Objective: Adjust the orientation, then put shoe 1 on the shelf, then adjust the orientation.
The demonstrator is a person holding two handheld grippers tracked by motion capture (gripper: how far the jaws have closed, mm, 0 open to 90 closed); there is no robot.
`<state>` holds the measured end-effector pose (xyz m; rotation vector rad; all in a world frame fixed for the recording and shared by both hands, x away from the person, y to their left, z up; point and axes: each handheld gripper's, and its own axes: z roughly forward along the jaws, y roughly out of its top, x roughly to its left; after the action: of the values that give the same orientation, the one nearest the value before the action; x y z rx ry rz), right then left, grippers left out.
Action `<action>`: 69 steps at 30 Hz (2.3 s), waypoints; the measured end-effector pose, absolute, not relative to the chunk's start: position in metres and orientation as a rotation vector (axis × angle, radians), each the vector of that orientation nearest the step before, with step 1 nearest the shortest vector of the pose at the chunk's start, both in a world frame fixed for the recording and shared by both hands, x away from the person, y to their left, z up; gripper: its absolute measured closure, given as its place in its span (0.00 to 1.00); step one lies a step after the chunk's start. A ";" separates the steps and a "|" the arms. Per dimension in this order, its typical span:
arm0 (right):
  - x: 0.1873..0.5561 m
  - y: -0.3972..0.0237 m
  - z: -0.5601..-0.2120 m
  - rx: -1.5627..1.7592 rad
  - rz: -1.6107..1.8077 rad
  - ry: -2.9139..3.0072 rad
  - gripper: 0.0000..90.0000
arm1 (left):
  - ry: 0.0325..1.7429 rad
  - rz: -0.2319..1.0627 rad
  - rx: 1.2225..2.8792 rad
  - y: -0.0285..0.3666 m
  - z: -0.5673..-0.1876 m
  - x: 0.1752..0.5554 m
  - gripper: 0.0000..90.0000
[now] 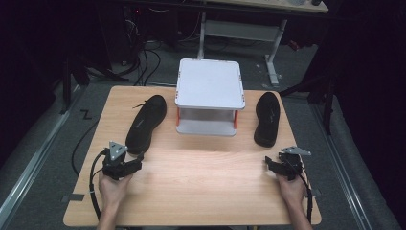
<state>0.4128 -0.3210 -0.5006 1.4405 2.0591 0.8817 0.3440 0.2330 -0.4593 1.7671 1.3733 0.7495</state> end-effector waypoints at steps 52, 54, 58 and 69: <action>0.413 -0.321 -0.501 1.436 0.884 2.064 0.40 | 1.258 0.675 2.034 0.222 -0.461 0.438 0.95; 0.413 -0.321 -0.501 1.436 0.884 2.065 0.40 | 1.256 0.683 2.036 0.222 -0.460 0.437 0.96; 0.413 -0.321 -0.501 1.438 0.884 2.065 0.40 | 1.237 0.714 2.053 0.219 -0.456 0.431 0.96; 0.413 -0.321 -0.501 1.435 0.885 2.067 0.39 | 1.147 0.758 2.028 0.218 -0.427 0.400 0.96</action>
<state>0.4129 -0.3209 -0.5007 1.4350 2.0667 0.8852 0.3998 0.2181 -0.4273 2.0277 1.1469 0.7582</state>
